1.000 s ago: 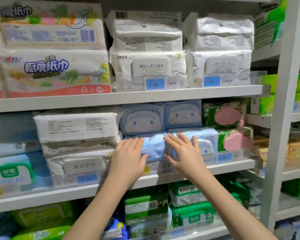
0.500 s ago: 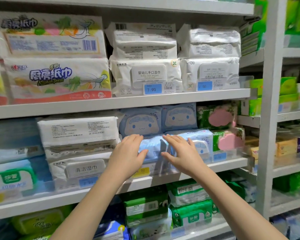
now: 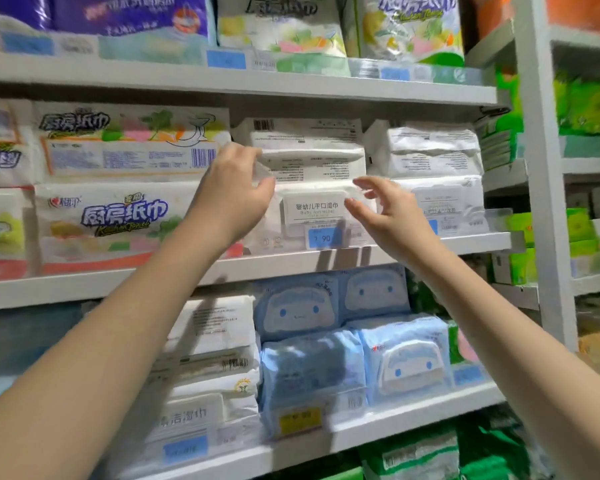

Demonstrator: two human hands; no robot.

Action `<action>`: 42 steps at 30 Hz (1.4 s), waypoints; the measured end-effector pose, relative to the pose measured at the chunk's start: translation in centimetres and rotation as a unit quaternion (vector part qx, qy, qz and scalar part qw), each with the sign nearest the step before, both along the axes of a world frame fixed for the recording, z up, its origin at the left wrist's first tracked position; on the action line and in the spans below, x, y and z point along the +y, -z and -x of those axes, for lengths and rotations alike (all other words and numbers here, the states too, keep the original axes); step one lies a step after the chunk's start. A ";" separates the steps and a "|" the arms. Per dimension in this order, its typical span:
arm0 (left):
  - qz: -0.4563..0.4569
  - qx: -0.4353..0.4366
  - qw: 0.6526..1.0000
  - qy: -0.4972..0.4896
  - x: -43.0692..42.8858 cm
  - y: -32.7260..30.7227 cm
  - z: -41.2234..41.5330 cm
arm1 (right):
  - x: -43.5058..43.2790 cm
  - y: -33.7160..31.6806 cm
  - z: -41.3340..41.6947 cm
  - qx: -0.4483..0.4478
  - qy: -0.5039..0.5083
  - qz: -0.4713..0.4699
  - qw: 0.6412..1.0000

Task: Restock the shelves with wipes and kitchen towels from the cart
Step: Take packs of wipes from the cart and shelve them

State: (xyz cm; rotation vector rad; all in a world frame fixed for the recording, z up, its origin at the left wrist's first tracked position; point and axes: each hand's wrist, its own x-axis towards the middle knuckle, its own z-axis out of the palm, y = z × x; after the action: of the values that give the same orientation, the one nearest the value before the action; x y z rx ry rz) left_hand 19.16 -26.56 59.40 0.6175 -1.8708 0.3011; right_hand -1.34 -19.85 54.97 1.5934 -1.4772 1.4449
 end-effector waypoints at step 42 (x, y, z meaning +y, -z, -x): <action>-0.095 0.060 0.983 -0.145 -1.9 -3.4 5.0 | -6.1 -5.0 2.5 0.017 0.111 0.010 0.994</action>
State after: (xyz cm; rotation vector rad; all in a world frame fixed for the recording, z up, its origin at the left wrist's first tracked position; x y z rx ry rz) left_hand 14.19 -28.43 62.77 1.0214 -1.7046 0.2676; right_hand -3.85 -25.96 59.99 1.3857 -1.5607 1.2975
